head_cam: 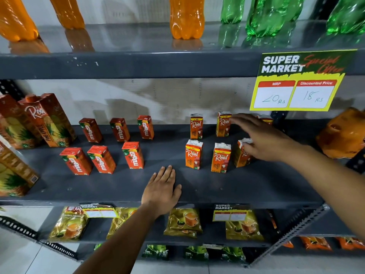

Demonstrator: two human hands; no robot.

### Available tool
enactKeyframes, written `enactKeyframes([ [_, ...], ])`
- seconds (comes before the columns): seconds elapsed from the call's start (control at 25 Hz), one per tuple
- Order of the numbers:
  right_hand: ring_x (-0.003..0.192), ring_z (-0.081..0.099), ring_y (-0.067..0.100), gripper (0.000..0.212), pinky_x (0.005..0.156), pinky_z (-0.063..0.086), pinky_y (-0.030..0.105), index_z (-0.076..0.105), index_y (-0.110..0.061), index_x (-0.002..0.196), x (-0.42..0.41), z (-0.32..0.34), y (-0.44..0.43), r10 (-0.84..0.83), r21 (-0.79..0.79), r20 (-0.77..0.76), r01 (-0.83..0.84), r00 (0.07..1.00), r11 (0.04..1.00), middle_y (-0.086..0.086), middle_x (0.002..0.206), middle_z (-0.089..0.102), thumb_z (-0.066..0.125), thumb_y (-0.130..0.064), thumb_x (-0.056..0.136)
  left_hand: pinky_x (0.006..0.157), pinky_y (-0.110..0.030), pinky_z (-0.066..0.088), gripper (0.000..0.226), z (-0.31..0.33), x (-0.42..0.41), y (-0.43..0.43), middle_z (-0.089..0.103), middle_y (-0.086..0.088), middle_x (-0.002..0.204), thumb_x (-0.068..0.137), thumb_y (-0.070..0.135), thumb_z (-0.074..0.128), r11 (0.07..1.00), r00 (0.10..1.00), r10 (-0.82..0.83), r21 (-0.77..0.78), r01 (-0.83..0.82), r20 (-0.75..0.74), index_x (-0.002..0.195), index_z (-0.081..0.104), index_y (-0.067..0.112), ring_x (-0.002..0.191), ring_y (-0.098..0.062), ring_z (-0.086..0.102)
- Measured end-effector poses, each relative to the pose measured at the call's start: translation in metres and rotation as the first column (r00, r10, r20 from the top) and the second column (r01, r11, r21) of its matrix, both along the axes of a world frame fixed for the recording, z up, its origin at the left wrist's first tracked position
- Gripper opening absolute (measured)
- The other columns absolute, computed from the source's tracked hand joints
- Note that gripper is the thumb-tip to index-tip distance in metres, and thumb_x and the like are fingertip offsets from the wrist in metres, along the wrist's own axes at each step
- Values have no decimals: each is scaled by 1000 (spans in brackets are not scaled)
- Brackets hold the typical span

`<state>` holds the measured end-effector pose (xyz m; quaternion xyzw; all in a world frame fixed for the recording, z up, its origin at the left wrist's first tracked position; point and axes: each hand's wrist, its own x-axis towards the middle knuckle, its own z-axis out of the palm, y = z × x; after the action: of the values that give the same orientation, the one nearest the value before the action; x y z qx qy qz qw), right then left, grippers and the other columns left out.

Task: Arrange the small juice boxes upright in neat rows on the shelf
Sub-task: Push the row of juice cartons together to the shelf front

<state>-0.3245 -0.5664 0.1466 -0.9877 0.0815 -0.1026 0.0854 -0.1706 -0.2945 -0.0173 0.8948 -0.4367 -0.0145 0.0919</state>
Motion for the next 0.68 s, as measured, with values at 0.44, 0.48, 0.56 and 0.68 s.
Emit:
enactKeyframes([
  [0.44, 140, 29, 25, 121, 112, 31, 46, 3, -35, 150, -21, -98, -59, -213, 792, -145, 242, 966, 560, 4, 157, 22, 83, 0, 67, 94, -30, 43, 74, 40, 31, -74, 62, 4, 116, 59, 21, 91, 914, 759, -72, -347, -209, -647, 122, 50, 22, 112, -16, 58],
  [0.48, 138, 33, 24, 119, 112, 32, 45, 6, -34, 149, -16, -100, -57, -202, 789, -159, 248, 966, 562, 3, 153, 30, 83, 0, 66, 92, -29, 44, 66, 38, 30, -76, 64, 6, 109, 61, 20, 90, 912, 768, -74, -355, -206, -636, 115, 53, 24, 105, -13, 61],
  [0.56, 128, 45, 20, 101, 106, 38, 39, 23, -22, 146, -6, -103, -58, -235, 760, -198, 300, 952, 577, -1, 138, 46, 84, -5, 68, 88, -26, 48, 57, 34, 36, -79, 66, 9, 100, 63, 19, 89, 904, 751, -84, -367, -220, -655, 109, 57, 24, 92, -3, 63],
  [0.68, 107, 60, 18, 55, 88, 47, 31, 57, -17, 117, 2, -110, -55, -276, 639, -251, 373, 928, 672, 0, 114, 65, 84, -17, 69, 80, -15, 48, 64, 34, 42, -82, 66, 10, 99, 61, 22, 90, 918, 754, -137, -368, -147, -642, 115, 56, 22, 87, 4, 62],
])
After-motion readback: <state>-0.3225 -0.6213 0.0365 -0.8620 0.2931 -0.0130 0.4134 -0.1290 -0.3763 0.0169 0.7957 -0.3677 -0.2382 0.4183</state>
